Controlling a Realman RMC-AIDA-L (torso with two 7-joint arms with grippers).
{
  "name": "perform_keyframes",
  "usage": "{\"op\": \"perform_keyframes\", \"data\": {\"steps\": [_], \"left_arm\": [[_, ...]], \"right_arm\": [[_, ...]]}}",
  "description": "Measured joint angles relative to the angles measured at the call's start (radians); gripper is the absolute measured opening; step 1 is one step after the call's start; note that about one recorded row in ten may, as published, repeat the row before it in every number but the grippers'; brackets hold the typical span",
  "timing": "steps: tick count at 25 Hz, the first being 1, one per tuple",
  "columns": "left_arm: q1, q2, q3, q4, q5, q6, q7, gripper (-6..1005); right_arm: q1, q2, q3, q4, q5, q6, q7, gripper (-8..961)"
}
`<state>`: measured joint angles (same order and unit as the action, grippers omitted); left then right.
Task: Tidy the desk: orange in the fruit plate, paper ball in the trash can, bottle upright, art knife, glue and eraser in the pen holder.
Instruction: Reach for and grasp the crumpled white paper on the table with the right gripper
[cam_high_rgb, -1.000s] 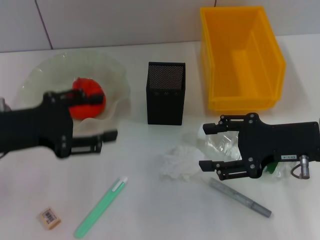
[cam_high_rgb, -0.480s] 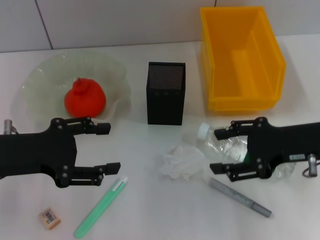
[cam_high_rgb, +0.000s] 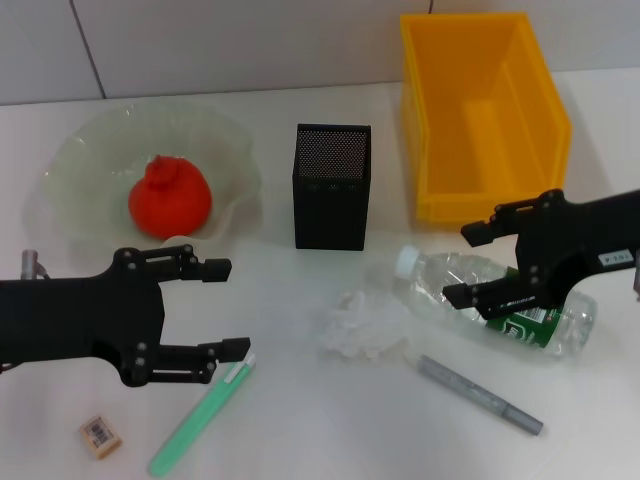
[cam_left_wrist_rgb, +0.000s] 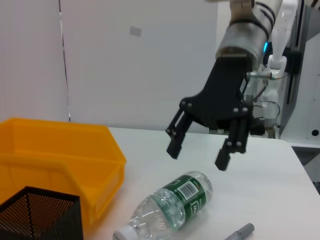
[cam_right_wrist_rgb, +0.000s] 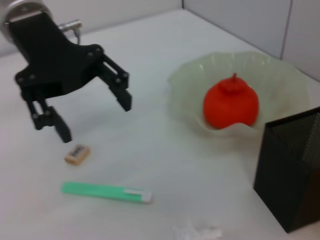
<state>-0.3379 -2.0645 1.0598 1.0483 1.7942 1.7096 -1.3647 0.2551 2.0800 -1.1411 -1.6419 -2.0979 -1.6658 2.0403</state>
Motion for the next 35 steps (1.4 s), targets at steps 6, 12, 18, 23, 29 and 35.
{"op": "perform_keyframes", "data": {"steps": [6, 12, 18, 23, 29, 35], "left_arm": [[-0.002, -0.002, 0.003, -0.026, 0.0, -0.004, 0.001, 802], [-0.002, -0.002, 0.02, -0.029, 0.0, -0.004, 0.001, 802], [-0.014, -0.002, 0.032, -0.029, 0.024, -0.005, -0.007, 802], [-0.018, -0.002, 0.034, -0.03, 0.025, -0.005, -0.007, 802], [-0.018, -0.002, 0.039, -0.032, 0.025, -0.005, -0.007, 802], [-0.018, -0.002, 0.052, -0.032, 0.025, -0.005, -0.01, 802]], "right_arm": [[0.091, 0.0, -0.012, -0.052, -0.094, -0.061, 0.135, 727], [0.153, 0.0, -0.059, -0.03, -0.137, -0.083, 0.202, 726], [0.168, 0.001, -0.135, 0.026, -0.17, -0.06, 0.225, 724], [0.175, 0.001, -0.148, 0.076, -0.188, -0.042, 0.233, 724], [0.169, 0.002, -0.197, 0.107, -0.224, 0.018, 0.219, 723], [0.159, 0.002, -0.284, 0.12, -0.251, 0.113, 0.194, 722]]}}
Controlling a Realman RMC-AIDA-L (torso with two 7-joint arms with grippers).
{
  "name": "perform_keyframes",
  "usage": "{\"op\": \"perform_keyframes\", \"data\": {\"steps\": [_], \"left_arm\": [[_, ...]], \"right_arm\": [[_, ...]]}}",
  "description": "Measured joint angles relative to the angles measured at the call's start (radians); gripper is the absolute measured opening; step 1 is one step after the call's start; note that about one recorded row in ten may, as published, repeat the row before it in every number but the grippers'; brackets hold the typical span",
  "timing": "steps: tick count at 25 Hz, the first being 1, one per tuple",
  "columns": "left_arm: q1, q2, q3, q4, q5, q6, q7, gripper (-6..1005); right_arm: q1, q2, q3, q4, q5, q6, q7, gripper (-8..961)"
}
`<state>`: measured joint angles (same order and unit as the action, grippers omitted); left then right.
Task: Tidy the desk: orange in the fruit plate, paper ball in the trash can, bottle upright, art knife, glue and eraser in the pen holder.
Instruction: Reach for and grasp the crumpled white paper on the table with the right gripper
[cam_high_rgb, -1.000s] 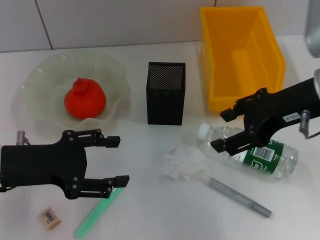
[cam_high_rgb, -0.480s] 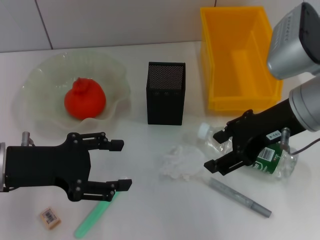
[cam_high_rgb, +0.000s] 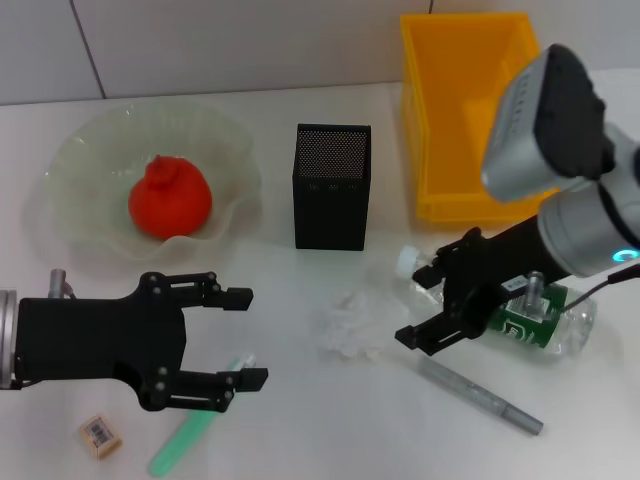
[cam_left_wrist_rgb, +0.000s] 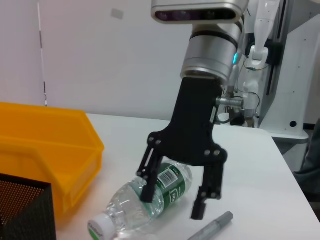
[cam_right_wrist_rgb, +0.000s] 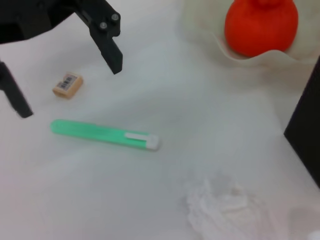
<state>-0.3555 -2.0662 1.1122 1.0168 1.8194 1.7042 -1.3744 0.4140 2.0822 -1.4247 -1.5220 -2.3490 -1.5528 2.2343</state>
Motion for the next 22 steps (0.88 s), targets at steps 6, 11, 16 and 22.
{"op": "perform_keyframes", "data": {"steps": [6, 11, 16, 22], "left_arm": [[0.01, 0.0, 0.005, 0.0, 0.008, 0.001, -0.002, 802], [0.01, -0.001, 0.005, 0.0, 0.013, 0.003, -0.003, 802], [0.01, -0.001, 0.005, 0.0, 0.014, 0.004, 0.0, 801], [0.01, -0.002, 0.004, 0.0, 0.014, 0.003, 0.008, 801]], "right_arm": [[-0.003, 0.0, -0.08, 0.002, -0.021, 0.068, -0.007, 721], [-0.005, 0.001, -0.11, 0.006, -0.029, 0.11, -0.007, 720], [-0.004, 0.001, -0.121, 0.035, -0.031, 0.146, -0.011, 719], [0.002, 0.001, -0.154, 0.089, -0.031, 0.195, -0.021, 718]]}}
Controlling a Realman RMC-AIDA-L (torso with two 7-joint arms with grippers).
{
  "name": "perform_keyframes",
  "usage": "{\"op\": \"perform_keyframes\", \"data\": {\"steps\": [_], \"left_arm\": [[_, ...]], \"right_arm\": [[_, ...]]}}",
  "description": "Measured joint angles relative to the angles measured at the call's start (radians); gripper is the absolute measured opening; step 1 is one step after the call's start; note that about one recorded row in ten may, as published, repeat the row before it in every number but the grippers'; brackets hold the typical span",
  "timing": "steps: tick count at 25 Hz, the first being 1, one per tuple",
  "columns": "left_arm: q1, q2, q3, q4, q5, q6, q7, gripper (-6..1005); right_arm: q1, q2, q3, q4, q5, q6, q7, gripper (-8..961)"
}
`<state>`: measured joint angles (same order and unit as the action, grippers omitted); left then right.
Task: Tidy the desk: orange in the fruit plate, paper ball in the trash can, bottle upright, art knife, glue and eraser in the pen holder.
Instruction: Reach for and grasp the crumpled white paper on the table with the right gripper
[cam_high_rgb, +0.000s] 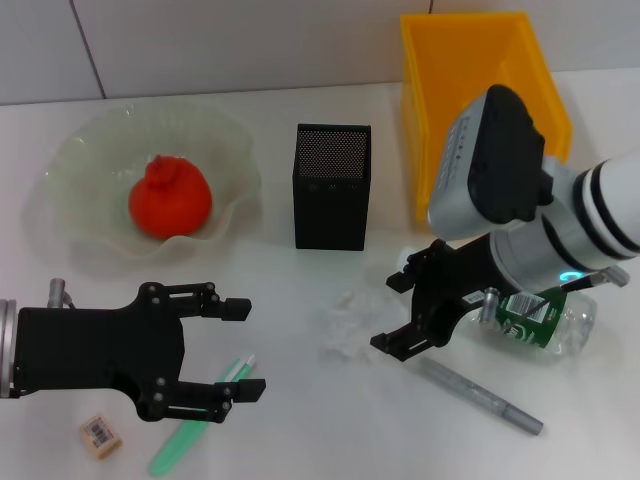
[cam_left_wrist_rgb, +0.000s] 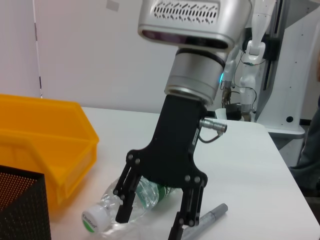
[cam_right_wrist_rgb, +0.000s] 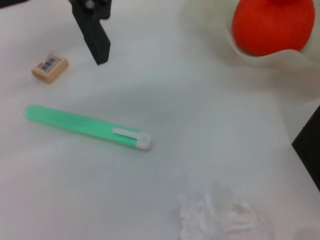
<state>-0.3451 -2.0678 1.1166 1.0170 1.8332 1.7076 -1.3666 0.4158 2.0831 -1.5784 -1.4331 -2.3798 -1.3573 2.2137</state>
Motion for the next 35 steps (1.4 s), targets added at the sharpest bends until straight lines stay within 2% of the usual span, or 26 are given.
{"op": "perform_keyframes", "data": {"steps": [9, 28, 31, 35], "left_arm": [[-0.001, 0.0, 0.0, 0.0, 0.0, 0.001, -0.001, 801], [-0.002, 0.0, 0.0, 0.0, 0.001, -0.001, -0.006, 801], [-0.003, 0.0, 0.0, 0.0, 0.002, -0.001, -0.007, 801], [-0.007, 0.0, 0.0, -0.001, 0.008, -0.003, -0.008, 801]], "right_arm": [[0.005, 0.0, -0.048, 0.036, 0.0, 0.062, -0.013, 716], [0.02, 0.0, -0.058, 0.077, 0.001, 0.096, 0.01, 713], [0.02, 0.0, -0.051, 0.077, 0.001, 0.097, 0.015, 524], [0.018, 0.001, -0.048, 0.077, 0.001, 0.098, 0.021, 386]]}}
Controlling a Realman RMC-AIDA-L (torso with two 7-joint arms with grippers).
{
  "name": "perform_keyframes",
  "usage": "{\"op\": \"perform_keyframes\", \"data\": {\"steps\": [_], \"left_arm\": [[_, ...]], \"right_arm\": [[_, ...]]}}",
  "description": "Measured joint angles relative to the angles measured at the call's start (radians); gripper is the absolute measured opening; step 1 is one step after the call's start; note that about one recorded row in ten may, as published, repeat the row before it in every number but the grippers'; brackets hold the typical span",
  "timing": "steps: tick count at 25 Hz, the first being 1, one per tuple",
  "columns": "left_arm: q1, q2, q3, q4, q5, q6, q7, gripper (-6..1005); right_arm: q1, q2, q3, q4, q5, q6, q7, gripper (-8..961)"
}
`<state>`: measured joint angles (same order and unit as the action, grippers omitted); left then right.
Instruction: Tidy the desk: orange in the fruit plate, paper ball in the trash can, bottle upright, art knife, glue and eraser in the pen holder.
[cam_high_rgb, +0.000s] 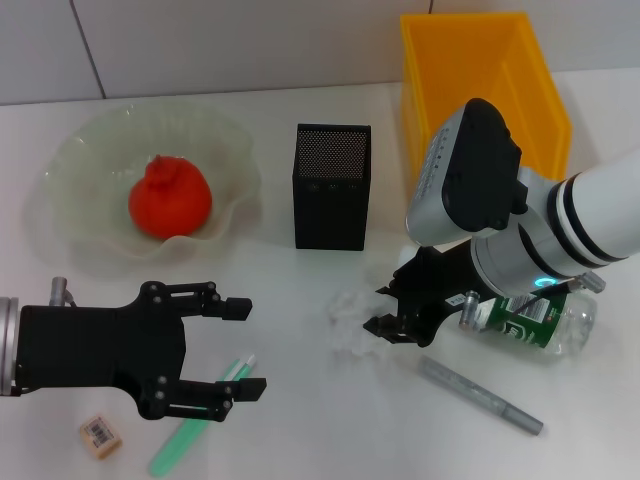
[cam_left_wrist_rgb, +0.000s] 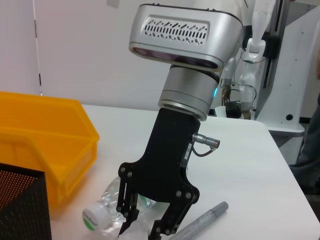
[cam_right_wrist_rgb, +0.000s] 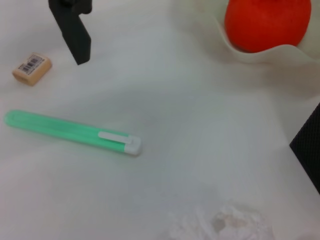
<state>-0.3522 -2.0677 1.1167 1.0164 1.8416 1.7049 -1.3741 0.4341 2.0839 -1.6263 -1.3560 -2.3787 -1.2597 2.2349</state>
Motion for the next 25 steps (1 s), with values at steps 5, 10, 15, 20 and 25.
{"op": "perform_keyframes", "data": {"steps": [5, 10, 15, 20, 25], "left_arm": [[0.0, 0.0, 0.0, -0.002, 0.001, -0.001, 0.002, 801], [0.002, 0.0, 0.0, -0.008, 0.001, -0.001, 0.003, 801], [0.002, -0.001, 0.0, -0.012, 0.001, -0.001, 0.006, 801], [0.001, -0.002, 0.0, -0.019, 0.001, -0.005, 0.009, 801], [-0.005, -0.002, 0.01, -0.035, 0.001, -0.02, 0.009, 801]], "right_arm": [[-0.016, 0.0, 0.0, -0.022, 0.0, 0.006, 0.002, 312], [-0.061, 0.001, 0.0, -0.102, 0.001, 0.001, 0.003, 289], [-0.108, 0.002, -0.002, -0.191, 0.002, -0.011, 0.012, 278], [-0.153, 0.005, 0.002, -0.293, 0.0, -0.03, 0.014, 275], [-0.186, 0.005, 0.05, -0.408, -0.02, -0.041, 0.015, 276]]}}
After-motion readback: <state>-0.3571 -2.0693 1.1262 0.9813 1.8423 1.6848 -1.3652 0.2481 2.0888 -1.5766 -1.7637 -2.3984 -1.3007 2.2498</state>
